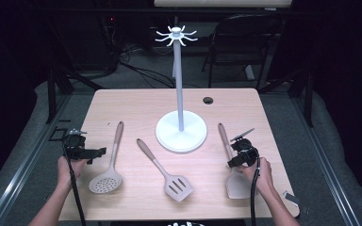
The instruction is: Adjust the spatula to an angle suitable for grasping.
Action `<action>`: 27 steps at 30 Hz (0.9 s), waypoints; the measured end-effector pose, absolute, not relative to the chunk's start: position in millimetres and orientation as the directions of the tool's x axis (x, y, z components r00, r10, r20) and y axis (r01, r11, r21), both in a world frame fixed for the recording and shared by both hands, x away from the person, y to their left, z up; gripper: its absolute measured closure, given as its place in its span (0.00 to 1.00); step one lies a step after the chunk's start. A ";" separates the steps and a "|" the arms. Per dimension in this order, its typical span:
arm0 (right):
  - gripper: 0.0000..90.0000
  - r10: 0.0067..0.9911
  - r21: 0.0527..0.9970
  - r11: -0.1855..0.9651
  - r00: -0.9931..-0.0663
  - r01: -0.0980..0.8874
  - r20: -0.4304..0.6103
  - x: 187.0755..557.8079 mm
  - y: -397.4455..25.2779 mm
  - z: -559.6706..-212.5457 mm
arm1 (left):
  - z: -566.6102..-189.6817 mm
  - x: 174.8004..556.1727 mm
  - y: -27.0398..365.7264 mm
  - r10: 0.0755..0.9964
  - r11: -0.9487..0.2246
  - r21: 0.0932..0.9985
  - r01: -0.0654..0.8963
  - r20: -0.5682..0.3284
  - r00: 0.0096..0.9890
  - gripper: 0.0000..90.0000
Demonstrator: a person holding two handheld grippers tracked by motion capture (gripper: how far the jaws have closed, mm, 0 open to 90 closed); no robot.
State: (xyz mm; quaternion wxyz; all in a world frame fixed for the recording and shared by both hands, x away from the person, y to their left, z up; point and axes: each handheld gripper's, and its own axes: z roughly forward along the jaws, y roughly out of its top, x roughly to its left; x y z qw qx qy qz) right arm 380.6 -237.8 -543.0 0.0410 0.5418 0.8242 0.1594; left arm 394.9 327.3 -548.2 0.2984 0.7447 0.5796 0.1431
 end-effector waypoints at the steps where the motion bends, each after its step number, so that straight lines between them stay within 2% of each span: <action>1: 0.76 0.909 0.313 0.353 -0.402 0.882 0.108 381.4 -236.7 -544.0 | -548.2 395.0 326.9 0.948 -0.152 0.610 0.777 -0.132 0.288 0.00; 7: 0.78 0.916 0.316 0.341 -0.389 0.885 0.100 384.8 -234.9 -547.0 | -547.9 394.9 325.9 0.948 -0.157 0.608 0.778 -0.127 0.291 0.00; 8: 0.79 0.923 0.344 0.305 -0.364 0.888 0.123 383.7 -235.0 -549.5 | -547.9 394.9 326.0 0.948 -0.156 0.608 0.778 -0.129 0.291 0.00; 21: 0.87 0.927 0.339 0.258 -0.330 0.905 0.176 383.6 -242.7 -548.6 | -543.3 393.3 324.4 0.945 -0.154 0.621 0.768 -0.134 0.298 0.00; 23: 0.87 0.927 0.350 0.286 -0.350 0.892 0.135 382.9 -242.8 -547.1 | -542.5 392.7 323.7 0.945 -0.155 0.623 0.766 -0.133 0.299 0.00; 27: 0.87 0.929 0.409 0.258 -0.341 0.875 0.144 378.2 -245.4 -539.0 | -539.3 391.9 322.0 0.941 -0.159 0.630 0.760 -0.136 0.309 0.00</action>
